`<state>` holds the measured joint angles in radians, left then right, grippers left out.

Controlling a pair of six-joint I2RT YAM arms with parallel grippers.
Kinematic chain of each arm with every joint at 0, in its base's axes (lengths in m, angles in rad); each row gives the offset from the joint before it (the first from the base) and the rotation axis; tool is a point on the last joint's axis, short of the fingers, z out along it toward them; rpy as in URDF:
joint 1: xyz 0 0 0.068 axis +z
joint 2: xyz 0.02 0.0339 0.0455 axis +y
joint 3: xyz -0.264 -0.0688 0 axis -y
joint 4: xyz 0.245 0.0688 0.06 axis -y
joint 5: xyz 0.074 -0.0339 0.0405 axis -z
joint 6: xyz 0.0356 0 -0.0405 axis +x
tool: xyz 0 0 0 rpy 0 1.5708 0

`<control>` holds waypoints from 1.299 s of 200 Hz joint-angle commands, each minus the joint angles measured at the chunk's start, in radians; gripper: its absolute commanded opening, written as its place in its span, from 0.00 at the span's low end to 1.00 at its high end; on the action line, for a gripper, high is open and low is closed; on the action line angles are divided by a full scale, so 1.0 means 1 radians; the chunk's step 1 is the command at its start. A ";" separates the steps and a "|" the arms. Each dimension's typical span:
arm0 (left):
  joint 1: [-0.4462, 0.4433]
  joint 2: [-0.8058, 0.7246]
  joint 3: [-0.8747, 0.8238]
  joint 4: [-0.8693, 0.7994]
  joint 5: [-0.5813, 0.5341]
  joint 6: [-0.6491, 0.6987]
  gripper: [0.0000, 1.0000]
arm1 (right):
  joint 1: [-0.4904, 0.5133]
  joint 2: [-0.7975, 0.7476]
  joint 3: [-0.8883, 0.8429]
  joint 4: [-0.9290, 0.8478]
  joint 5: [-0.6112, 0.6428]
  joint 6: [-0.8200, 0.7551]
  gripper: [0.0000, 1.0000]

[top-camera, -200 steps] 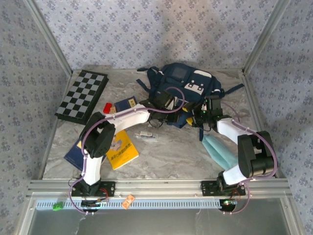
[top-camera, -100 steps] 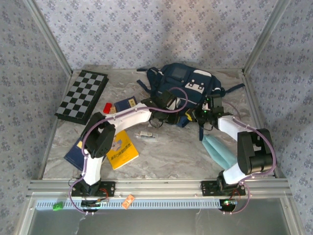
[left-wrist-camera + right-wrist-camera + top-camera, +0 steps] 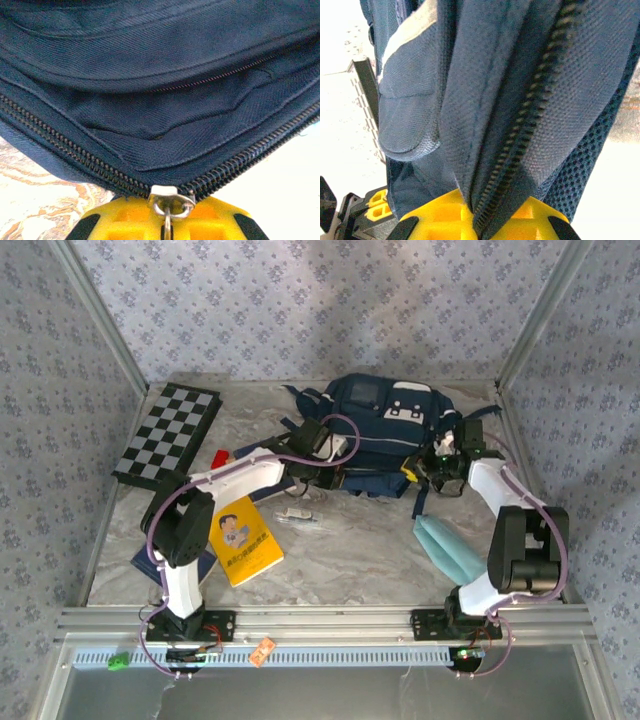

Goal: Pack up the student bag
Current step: Unzip the student bag at the top-center of the table.

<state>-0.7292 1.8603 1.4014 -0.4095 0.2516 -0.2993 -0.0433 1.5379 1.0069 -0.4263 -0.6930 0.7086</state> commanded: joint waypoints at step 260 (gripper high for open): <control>-0.152 0.092 0.125 0.127 -0.023 -0.162 0.00 | 0.244 -0.209 -0.233 0.312 0.295 0.604 0.77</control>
<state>-0.8730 1.9919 1.5143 -0.3534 0.2207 -0.4583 0.1719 1.2968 0.7685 -0.2394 -0.4992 1.1343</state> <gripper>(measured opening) 0.077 0.777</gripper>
